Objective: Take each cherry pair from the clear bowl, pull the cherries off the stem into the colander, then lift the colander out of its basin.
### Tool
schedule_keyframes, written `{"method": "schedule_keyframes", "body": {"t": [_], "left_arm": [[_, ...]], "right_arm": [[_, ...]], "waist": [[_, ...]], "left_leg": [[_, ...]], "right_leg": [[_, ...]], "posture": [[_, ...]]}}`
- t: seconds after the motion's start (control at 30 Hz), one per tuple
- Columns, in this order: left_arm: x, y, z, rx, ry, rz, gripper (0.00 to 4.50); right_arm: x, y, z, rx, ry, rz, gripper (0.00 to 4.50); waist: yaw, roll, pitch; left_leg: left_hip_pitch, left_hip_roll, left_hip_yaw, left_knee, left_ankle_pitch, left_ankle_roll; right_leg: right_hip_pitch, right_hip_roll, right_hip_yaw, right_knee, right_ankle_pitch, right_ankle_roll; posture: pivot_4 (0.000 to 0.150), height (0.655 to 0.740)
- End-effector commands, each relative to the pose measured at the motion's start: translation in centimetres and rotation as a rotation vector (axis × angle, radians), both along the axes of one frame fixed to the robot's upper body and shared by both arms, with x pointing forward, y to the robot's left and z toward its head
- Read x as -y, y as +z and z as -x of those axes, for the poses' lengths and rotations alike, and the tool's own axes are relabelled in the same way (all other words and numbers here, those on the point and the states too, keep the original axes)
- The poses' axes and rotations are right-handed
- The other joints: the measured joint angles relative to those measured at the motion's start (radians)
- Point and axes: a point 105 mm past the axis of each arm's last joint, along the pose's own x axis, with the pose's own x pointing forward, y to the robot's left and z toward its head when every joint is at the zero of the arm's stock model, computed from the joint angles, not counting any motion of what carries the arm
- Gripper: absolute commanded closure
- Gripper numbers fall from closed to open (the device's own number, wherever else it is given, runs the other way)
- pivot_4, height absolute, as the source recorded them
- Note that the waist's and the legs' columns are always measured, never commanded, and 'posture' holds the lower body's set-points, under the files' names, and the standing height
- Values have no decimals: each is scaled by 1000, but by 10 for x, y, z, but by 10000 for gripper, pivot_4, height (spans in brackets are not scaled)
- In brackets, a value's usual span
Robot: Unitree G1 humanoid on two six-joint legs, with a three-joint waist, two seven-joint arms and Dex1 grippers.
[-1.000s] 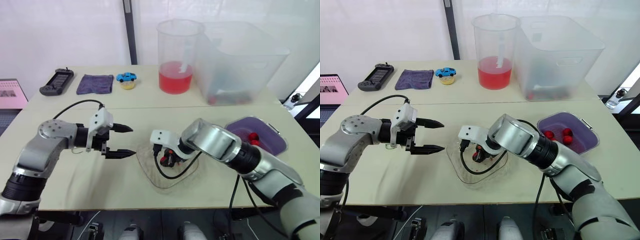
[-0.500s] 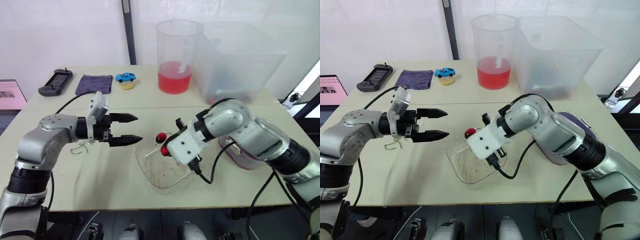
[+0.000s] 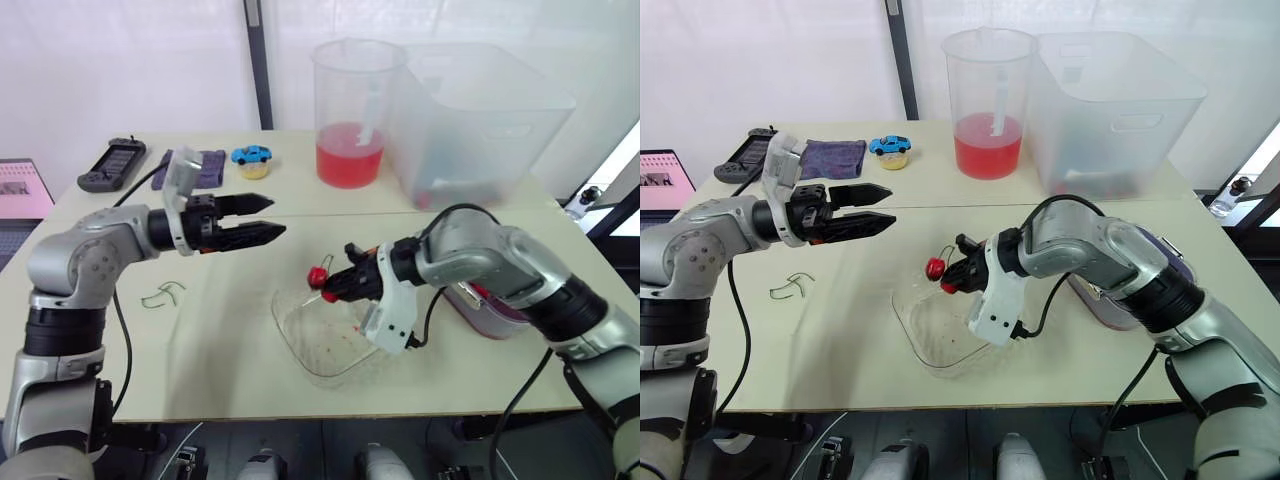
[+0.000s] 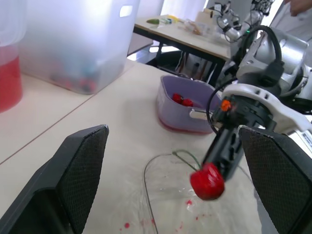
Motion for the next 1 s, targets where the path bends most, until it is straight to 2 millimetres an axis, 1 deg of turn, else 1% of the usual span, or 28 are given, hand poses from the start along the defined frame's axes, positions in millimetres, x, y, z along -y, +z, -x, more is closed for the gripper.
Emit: {"method": "schedule_keyframes", "body": {"t": [0.03,0.1,0.17,0.23,0.3,0.4,0.5,0.6,0.67,0.73,0.77,0.83,0.9,0.93,0.97,1.0], "left_arm": [[-3,4,5,57,-1,-45,0],[-6,-3,9,57,1,-88,0],[-13,-14,17,71,14,-162,0],[-21,-18,22,80,33,-202,0],[-28,-21,29,77,59,-234,0],[-32,-27,43,63,63,-270,0],[-32,-35,56,37,67,-286,0],[-32,-37,60,33,84,-282,0],[-32,-38,62,33,91,-279,0],[-31,-39,64,34,94,-279,0],[-30,-39,64,35,95,-279,0],[-28,-39,65,35,89,-274,0],[-23,-36,67,30,62,-243,0],[-22,-34,67,29,54,-231,0],[-20,-33,67,30,49,-228,0],[-20,-33,66,32,45,-232,0]], "right_arm": [[-6,3,5,-146,-47,34,37511],[-4,-4,9,-219,-67,95,37511],[-1,-14,14,-382,-144,167,37511],[1,-18,17,-423,-147,229,37511],[0,-21,15,-425,-129,271,37511],[-2,-24,10,-427,-111,309,37511],[-2,-30,-3,-375,-95,370,37511],[-2,-33,-11,-338,-79,402,37511],[-3,-36,-12,-338,-70,414,37511],[-2,-38,-12,-331,-53,435,28453],[-1,-40,-11,-328,-50,448,25593],[1,-41,-12,-311,-41,461,16802],[-1,-35,-14,-295,-45,443,7701],[-3,-31,-15,-289,-44,425,2278],[-5,-23,-15,-273,-41,397,583],[-6,-18,-15,-271,-50,379,583]], "waist": [[0,0,0],[-1,0,0],[-3,0,0],[-3,0,0],[-1,0,0],[1,0,0],[2,0,0],[5,0,0],[4,0,0],[4,0,0],[4,0,0],[3,0,0],[3,0,0],[3,0,0],[4,0,0],[4,0,0]], "left_leg": [[0,0,0,0,0,0],[0,0,0,0,0,0],[0,0,0,0,0,0],[0,0,-1,0,0,0],[0,0,-1,0,0,0],[0,0,-1,0,-1,1],[0,0,0,0,-1,1],[0,0,-1,0,-1,1],[0,0,-1,0,-1,1],[0,0,-1,0,-1,1],[0,0,-1,0,-1,1],[0,0,-1,0,-1,1],[0,0,-1,0,-1,1],[0,0,-1,0,-1,1],[0,0,-1,0,-1,1],[0,0,-1,0,-1,1]], "right_leg": [[0,0,0,0,0,0],[0,0,0,0,0,0],[0,0,0,0,0,0],[0,0,0,-1,0,0],[0,0,0,-1,0,0],[0,0,0,0,0,0],[0,-1,0,0,0,0],[1,-1,0,0,0,0],[1,-1,0,0,0,0],[1,-1,0,0,0,0],[1,-1,0,0,0,0],[0,0,0,0,0,0],[0,0,0,0,0,0],[0,0,0,0,0,0],[0,0,0,0,0,0],[1,0,0,0,0,0]], "posture": [[1500,7337],[1500,7337],[1500,7337],[1500,7337],[1500,7337],[1500,7337],[1500,7337],[1500,7337],[1500,7337],[1500,7337],[1500,7337],[1500,7337],[1500,7337],[1500,7337],[1500,7337],[1500,7337]]}}
